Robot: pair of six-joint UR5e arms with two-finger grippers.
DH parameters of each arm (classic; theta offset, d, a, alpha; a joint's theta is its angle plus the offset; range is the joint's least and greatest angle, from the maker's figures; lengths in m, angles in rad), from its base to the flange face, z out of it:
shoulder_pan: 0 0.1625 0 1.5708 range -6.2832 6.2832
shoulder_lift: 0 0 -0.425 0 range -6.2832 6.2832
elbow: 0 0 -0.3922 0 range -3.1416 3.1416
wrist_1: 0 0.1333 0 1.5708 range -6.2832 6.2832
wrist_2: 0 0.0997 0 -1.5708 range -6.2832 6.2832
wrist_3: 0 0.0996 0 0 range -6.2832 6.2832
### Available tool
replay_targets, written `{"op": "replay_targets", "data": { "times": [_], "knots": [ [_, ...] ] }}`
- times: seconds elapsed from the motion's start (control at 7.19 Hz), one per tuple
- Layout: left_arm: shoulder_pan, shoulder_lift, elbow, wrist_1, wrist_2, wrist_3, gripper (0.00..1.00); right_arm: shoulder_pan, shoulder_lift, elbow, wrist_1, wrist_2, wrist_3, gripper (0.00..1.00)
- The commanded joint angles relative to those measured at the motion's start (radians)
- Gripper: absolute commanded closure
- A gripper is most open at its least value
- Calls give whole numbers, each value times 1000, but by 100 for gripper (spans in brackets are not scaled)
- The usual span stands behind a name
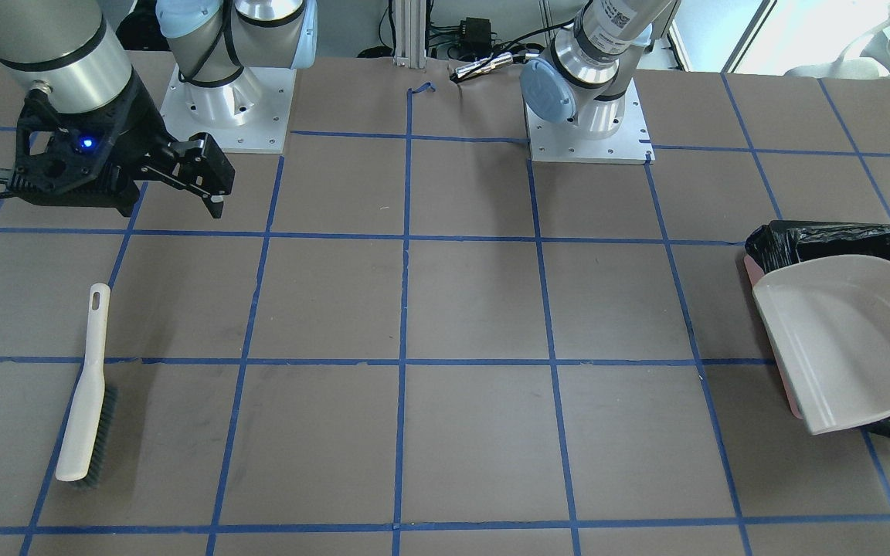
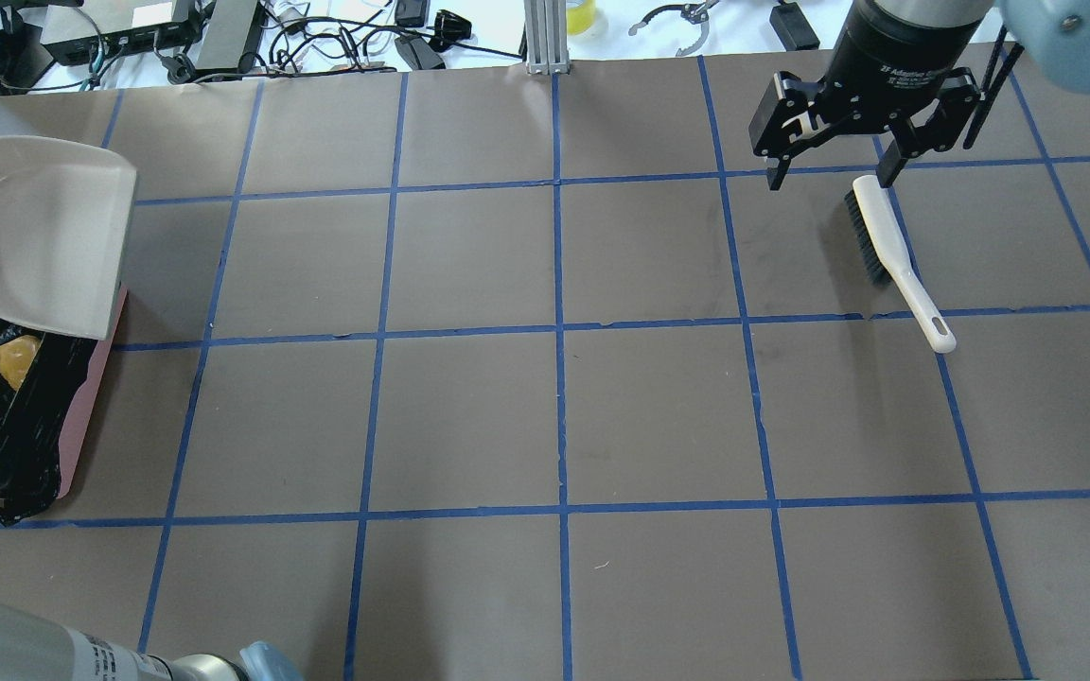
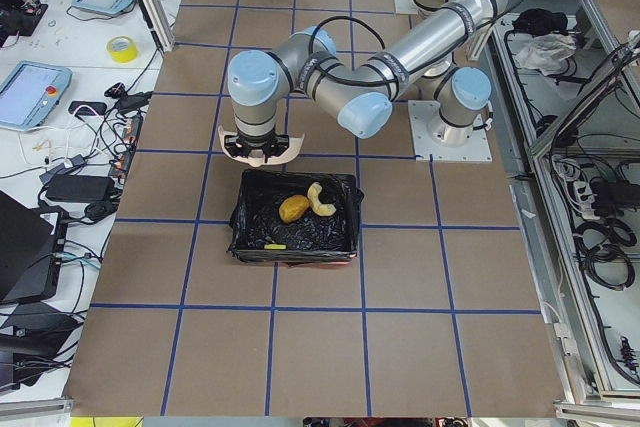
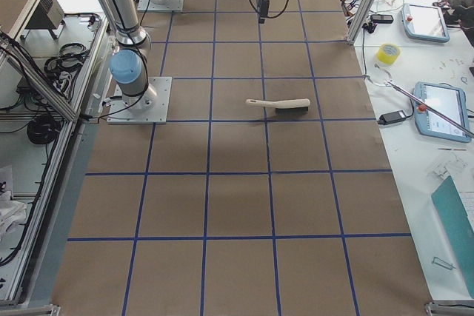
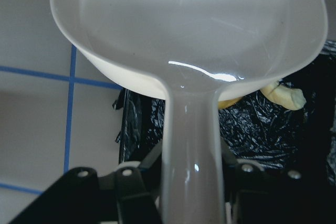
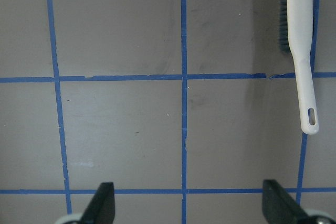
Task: Sweep and dump trash into bin
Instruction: 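Release the brush on the table with the right gripper and raise it, then bring the empty dustpan back and lower it onto the table with the left gripper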
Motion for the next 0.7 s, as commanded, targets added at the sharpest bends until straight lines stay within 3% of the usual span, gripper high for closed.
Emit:
{"op": "replay_targets", "data": {
  "times": [0.0,0.14,0.56],
  "knots": [
    [-137,-64,-2,2,-71,-16,100,5,9,9,3,-20,-31,0],
    [-147,-113,-12,5,-172,-41,100,5,9,10,0,-44,-33,0],
    [-282,-214,-34,91,-263,-288,100,-4,10,16,-3,-47,-54,0]
  ]
}}
